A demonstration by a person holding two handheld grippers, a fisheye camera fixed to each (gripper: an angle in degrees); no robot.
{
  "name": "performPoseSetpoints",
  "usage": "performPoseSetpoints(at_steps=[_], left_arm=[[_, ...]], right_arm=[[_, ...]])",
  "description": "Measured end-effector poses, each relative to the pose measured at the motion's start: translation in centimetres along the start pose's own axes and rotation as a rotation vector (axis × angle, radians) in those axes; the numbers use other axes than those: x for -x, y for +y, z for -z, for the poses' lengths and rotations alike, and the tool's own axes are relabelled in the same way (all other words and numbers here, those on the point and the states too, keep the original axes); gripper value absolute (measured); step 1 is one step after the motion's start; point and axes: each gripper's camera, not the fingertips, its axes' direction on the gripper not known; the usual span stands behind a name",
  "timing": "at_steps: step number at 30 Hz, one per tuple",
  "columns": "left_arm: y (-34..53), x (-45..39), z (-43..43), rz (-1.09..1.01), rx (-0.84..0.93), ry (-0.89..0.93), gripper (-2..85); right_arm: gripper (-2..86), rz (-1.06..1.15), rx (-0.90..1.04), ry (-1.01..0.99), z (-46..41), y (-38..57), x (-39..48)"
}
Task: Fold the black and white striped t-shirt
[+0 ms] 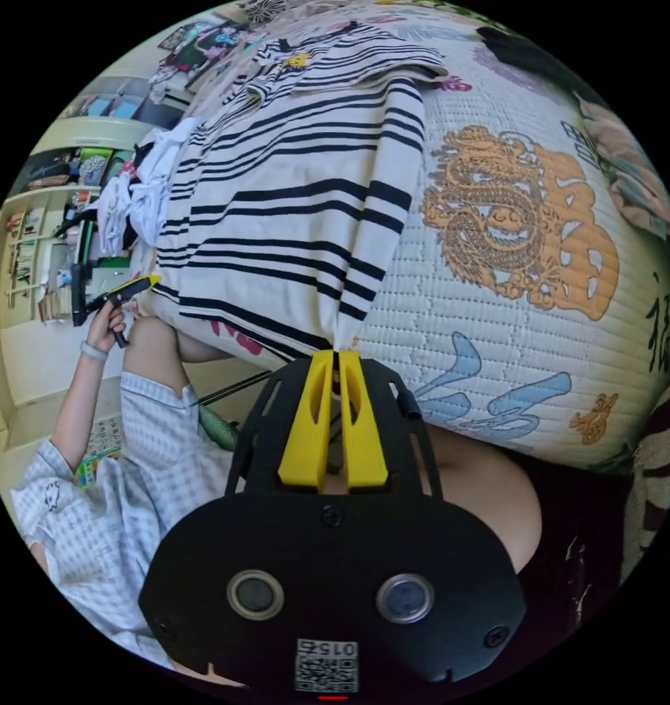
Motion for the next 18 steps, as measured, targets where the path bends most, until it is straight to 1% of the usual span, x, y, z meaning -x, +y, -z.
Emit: performPoseSetpoints(at_steps=[3, 6, 8, 11, 14, 16, 18], left_arm=[[0.6, -0.6, 1.7, -0.039, -0.037, -0.002, -0.3], [1.6, -0.9, 3.7, -0.099, -0.065, -0.013, -0.2], [2.2, -1.1, 4.5, -0.124, -0.054, 0.029, -0.1], [3.4, -2.0, 4.0, -0.172, 0.003, 0.031, 0.4], [4.0, -2.7, 1.8, -0.172, 0.069, -0.020, 1.2], [4.0, -3.2, 0.1, -0.149, 0.147, -0.083, 3.2], [4.0, -3.7, -0.2, -0.162, 0.186, -0.160, 5.7]], right_arm=[[0.5, 0.002, -0.039, -0.094, 2.2, 1.0, -1.6], [0.0, 0.012, -0.100, -0.052, 5.8, 3.7, -3.0], [0.0, -0.001, -0.138, -0.085, 7.8, 5.4, -4.0], [0.2, -0.013, -0.103, -0.064, 8.8, 7.2, -5.0], [1.1, -0.026, -0.027, -0.062, 7.5, 7.6, -5.8], [2.4, -0.018, 0.016, -0.073, 6.7, 7.6, -5.9], [6.0, -0.005, -0.006, -0.001, 7.3, 8.1, -5.6]])
